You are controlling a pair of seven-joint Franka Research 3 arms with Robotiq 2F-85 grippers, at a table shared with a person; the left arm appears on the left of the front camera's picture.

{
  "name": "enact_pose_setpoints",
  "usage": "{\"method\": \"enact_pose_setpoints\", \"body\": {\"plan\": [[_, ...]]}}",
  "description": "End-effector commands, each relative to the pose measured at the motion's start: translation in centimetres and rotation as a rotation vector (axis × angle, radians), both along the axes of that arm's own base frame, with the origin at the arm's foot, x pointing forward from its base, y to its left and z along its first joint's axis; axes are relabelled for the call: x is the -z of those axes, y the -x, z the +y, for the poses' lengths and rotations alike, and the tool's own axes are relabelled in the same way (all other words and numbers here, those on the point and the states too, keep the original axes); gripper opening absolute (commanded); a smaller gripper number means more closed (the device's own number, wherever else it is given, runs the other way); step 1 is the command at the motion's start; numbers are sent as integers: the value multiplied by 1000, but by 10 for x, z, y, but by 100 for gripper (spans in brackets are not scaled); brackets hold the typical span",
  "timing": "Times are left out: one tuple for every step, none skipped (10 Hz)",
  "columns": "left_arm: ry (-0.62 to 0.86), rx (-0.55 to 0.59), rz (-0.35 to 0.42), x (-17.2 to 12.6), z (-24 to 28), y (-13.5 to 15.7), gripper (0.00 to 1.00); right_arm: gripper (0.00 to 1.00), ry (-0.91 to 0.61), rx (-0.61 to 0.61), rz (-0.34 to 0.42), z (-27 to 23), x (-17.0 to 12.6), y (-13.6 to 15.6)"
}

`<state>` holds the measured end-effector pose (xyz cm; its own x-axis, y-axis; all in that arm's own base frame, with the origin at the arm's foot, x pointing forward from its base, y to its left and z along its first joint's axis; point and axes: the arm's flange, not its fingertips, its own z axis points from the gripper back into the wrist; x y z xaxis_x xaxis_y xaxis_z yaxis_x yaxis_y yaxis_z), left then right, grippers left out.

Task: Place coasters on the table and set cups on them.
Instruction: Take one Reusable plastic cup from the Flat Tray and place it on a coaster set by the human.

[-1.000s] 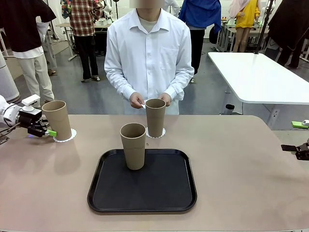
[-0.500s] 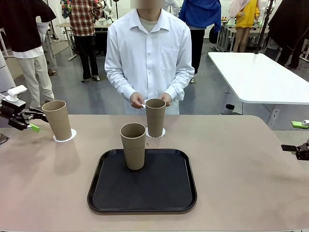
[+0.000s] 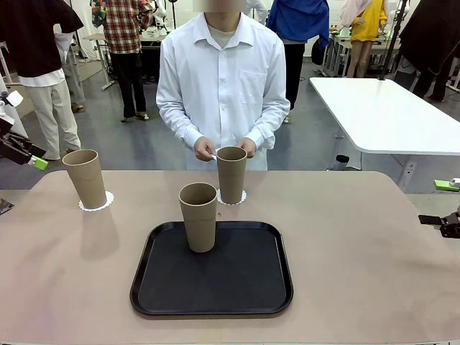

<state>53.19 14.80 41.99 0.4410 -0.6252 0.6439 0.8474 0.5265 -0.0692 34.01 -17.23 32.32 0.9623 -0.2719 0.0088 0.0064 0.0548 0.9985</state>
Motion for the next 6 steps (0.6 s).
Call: {"method": "enact_pose_setpoints", "body": {"plan": [[-131,-111,112,-13,-40,43,100,100,-1,2,4,0,-1,0],[-167,-174,174,-29,-56,56,100,100,-1,2,4,0,-1,0],[-191,-227,201,-40,-68,67,100,100,-1,2,4,0,-1,0],[-217,-255,233,-49,-80,77,100,100,-1,2,4,0,-1,0],[-228,-252,267,-56,-94,86,100,100,-1,2,4,0,-1,0],[-272,-262,287,-56,-102,92,100,100,-1,2,4,0,-1,0]]}}
